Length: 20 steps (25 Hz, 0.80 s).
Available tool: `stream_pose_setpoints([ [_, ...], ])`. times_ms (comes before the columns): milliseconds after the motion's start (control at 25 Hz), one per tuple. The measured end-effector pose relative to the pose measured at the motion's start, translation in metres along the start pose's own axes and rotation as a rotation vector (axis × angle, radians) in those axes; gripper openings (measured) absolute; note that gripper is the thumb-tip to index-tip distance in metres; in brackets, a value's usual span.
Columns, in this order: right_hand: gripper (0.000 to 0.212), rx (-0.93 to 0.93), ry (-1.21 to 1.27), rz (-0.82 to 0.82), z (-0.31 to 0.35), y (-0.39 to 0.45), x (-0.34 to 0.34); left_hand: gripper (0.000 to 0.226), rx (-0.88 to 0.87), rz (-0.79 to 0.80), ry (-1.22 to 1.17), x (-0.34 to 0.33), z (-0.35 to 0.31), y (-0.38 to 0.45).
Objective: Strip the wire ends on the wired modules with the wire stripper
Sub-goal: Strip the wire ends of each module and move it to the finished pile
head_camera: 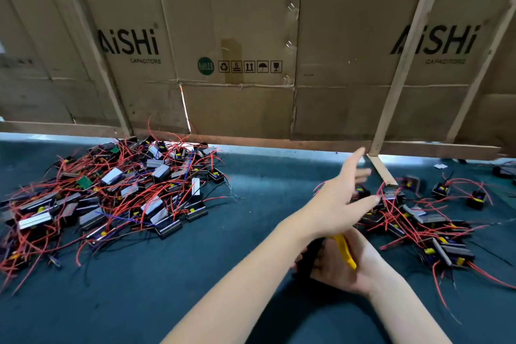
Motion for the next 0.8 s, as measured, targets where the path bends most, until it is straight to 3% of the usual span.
stream_pose_setpoints([
  [80, 0.041, 0.006, -0.009, -0.014, 0.001, 0.001, 0.004, 0.065, 0.026, -0.029, 0.136, 0.019, 0.023, -0.011],
  [240, 0.050, -0.024, -0.049, -0.052, 0.000, 0.000, 0.007, 0.020, 0.114, -0.298, 0.696, 0.126, 0.071, -0.057],
  [320, 0.050, -0.026, -0.054, -0.055, 0.000, 0.000, 0.007, 0.009, 0.223, -0.463, 0.762, 0.184, 0.086, -0.100],
  [400, 0.050, -0.028, -0.061, -0.058, 0.000, 0.000, 0.008, 0.013, 0.358, -0.587, 0.761, 0.229, 0.100, -0.147],
  [480, 0.050, -0.030, -0.067, -0.065, 0.000, 0.000, 0.007, 0.021, 0.558, -0.529, 0.791, 0.252, 0.120, -0.183],
  [600, 0.050, -0.023, -0.066, -0.075, 0.000, -0.002, 0.007, 0.029, 0.816, -0.320, 0.783, 0.249, 0.146, -0.206],
  [800, 0.050, -0.015, -0.057, -0.076, 0.001, -0.004, 0.006, 0.020, 0.787, -0.161, 0.895, 0.209, 0.135, -0.179],
])
Point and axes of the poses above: each hand's wrist, its own y-axis towards the middle knuckle, its own x-axis out of the back of the hand, z = x × y, the point moved 9 cm from there along y, towards the middle knuckle, and after that the axes turned 1 degree about -y, right-handed, at the moved point
